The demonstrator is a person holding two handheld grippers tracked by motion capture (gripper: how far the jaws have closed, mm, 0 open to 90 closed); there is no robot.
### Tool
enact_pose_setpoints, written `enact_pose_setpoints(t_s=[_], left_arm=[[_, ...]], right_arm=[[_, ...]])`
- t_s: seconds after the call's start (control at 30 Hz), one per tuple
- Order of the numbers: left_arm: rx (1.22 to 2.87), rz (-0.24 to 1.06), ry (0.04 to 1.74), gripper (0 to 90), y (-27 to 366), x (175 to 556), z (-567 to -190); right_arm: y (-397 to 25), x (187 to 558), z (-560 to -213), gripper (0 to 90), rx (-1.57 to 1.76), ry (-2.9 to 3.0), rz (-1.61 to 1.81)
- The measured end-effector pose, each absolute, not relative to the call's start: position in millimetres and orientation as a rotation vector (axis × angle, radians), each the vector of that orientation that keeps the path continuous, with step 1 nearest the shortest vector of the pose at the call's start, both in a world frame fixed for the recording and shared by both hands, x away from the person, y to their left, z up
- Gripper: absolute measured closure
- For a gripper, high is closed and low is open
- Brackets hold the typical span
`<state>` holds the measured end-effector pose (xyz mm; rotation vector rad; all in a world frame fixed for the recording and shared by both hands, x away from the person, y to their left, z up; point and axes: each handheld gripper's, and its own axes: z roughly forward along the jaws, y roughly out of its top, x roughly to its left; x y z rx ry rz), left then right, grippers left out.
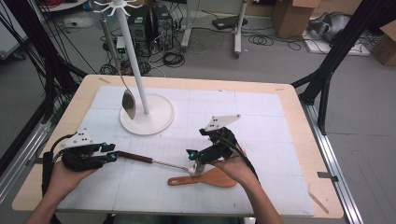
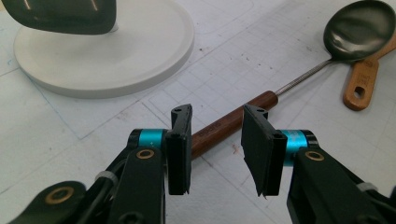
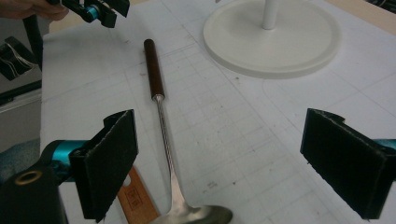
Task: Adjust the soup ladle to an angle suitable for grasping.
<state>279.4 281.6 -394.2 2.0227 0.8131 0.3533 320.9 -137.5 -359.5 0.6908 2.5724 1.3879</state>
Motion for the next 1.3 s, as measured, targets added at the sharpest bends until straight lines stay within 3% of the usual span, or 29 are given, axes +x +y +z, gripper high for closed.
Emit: enact_pose_setpoints(t_s=[0.97,1.3], left_arm=[[2.007,0.368,0.823,58.0,284,279,-393],[2.007,0.368,0.833,56.9,285,280,-394]], right_arm=[[-41,353,-363,10.1,0.570,2.732,1.336],[-19,360,-380,10.1,0.569,2.791,1.249]])
